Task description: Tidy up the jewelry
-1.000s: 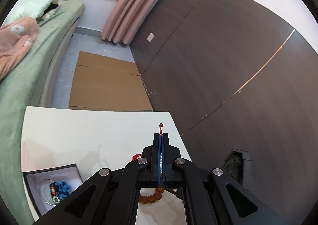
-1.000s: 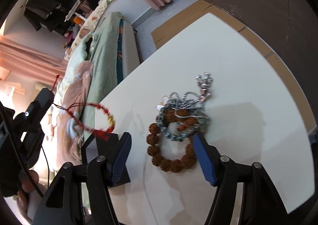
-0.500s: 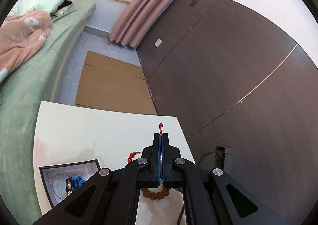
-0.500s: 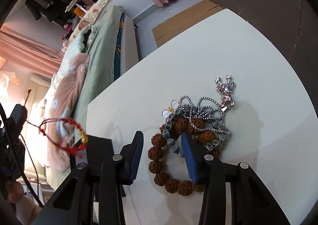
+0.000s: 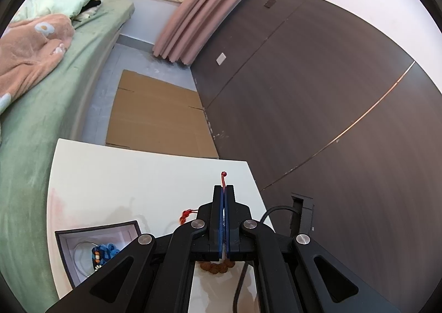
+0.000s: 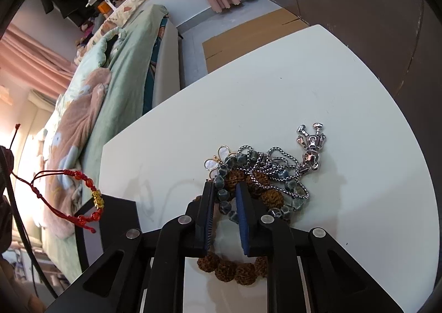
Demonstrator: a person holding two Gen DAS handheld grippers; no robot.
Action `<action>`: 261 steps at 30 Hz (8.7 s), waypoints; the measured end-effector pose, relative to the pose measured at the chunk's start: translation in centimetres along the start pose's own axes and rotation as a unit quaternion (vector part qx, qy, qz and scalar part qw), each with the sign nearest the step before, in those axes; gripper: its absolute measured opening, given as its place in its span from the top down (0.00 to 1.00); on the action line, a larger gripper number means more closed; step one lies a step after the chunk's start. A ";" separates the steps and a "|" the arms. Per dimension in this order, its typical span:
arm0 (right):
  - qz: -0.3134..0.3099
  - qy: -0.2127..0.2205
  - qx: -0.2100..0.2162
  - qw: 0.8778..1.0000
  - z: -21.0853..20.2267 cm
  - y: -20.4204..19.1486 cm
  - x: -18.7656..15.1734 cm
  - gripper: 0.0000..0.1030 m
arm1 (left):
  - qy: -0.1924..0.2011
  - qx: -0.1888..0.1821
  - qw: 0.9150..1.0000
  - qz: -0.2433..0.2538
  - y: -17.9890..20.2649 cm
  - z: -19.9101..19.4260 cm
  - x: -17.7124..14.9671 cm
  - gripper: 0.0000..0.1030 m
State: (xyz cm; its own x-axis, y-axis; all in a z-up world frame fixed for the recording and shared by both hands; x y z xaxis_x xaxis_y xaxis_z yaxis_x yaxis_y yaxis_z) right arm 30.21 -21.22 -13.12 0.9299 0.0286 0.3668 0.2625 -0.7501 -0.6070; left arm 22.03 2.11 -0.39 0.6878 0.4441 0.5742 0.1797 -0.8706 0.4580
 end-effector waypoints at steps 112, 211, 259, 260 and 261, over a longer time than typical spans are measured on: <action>-0.010 0.015 0.257 0.966 -4.9 -10.9 -1.5 0.39 | 0.045 0.007 0.995 -0.091 -10.6 -8.3 0.6 0.26; 0.049 -0.060 0.023 0.997 -4.3 2.0 -0.7 0.46 | -0.158 0.159 0.924 0.309 2.5 5.7 -4.4 0.60; -0.100 0.016 0.148 0.984 -7.8 -17.5 -4.6 0.77 | -0.050 0.152 0.982 0.097 -9.9 -9.7 -3.9 0.04; -0.096 0.000 0.151 0.984 -7.1 -17.5 -4.7 0.62 | -0.047 0.152 0.983 0.094 -10.0 -10.1 -3.9 0.04; -0.092 -0.005 0.151 0.984 -6.9 -17.4 -4.8 0.50 | -0.044 0.153 0.983 0.092 -10.2 -10.5 -3.8 0.04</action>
State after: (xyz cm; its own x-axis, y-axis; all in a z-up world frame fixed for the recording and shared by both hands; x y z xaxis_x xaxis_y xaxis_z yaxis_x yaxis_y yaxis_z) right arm 19.39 -12.86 0.60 0.8619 0.1527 0.4836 0.4891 -0.5019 -0.7133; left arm 10.22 11.49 -0.14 0.7849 0.2639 0.5606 0.2402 -0.9636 0.1174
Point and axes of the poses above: each gripper's, at about its wrist camera, not at the fingertips, and z roughly the way its jaws point, y to its right, x to its top, the point moved 2 cm from there along z, roughly the way its jaws point, and after that the axes turned 13 degrees about x, right-handed, at the moved point
